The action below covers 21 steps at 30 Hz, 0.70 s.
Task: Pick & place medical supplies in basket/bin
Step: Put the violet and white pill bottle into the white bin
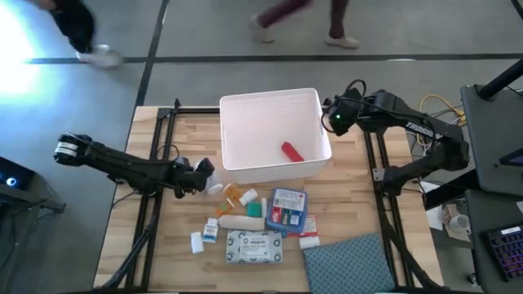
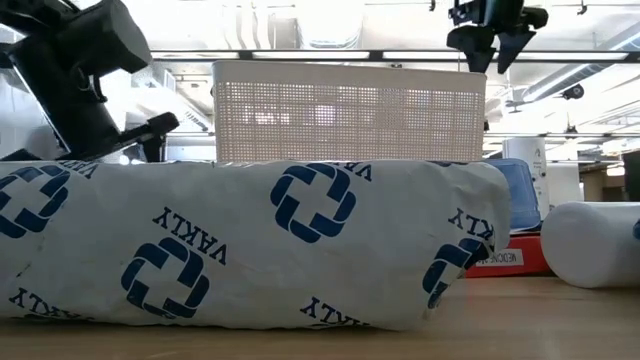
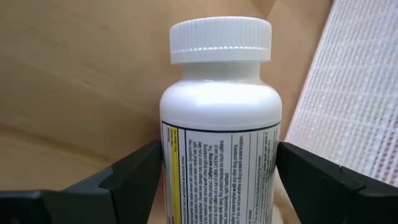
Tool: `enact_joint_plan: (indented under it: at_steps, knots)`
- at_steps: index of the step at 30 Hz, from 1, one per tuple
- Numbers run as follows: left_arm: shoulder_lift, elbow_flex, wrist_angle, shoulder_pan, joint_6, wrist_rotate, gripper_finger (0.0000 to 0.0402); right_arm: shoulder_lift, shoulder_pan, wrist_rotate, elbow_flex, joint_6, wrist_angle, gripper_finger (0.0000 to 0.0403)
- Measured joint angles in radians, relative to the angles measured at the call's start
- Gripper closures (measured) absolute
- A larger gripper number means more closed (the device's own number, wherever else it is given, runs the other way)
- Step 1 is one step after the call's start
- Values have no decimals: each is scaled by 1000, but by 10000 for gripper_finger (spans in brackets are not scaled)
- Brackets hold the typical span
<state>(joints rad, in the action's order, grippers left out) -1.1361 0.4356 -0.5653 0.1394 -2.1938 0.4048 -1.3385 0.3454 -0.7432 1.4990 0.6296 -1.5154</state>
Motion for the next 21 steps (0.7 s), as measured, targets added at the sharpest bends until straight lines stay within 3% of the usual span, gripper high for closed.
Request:
enact_joint_plan:
  at_steps: [7, 15, 21]
  knots:
    - [140, -25, -54, 4, 111, -55, 114, -13, 0, 56, -4, 7, 2, 72]
    - [292, -27, -313, 6, 97, -84, 94, -9, -1, 100, -4, 0, 1, 74]
    - [364, -27, -350, 6, 132, -130, 78, -9, -1, 100, -5, -5, 1, 74]
